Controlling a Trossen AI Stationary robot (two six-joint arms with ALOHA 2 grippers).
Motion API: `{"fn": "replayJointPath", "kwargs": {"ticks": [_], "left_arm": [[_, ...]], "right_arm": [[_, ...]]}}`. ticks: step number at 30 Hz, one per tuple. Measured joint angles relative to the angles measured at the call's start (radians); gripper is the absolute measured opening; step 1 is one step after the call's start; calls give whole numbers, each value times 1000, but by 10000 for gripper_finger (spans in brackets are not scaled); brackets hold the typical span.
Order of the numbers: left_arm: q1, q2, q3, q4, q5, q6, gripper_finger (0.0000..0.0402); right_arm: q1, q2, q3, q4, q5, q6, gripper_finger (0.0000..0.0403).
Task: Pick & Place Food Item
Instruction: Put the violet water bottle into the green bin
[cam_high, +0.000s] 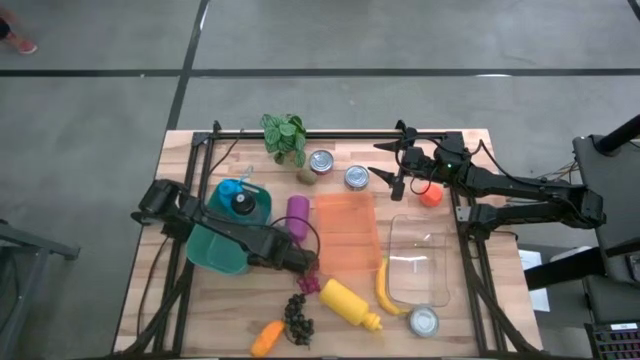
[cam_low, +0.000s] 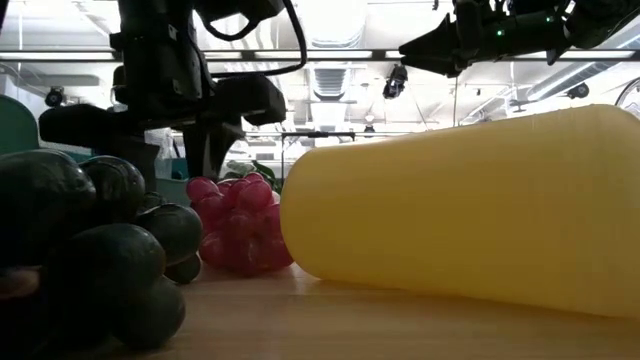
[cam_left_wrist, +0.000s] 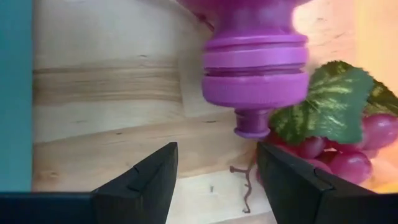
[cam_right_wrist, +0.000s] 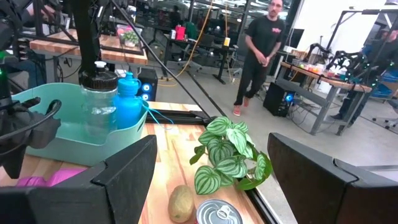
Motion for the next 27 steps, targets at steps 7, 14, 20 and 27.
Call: {"fn": "replayJointPath", "kwargs": {"ticks": [7,14,20,27], "left_arm": [[1,-1,13,-3,-72,-38,221],[2,1,-8,-5,-102,-73,221],[2,1,-31,14,-108,-82,221],[2,2,-50,29,-151,-103,221]], "right_arm": [[0,0,0,0,0,0,305],[0,0,0,0,0,0,305],[0,0,0,0,0,0,305],[0,0,0,0,0,0,305]]}}
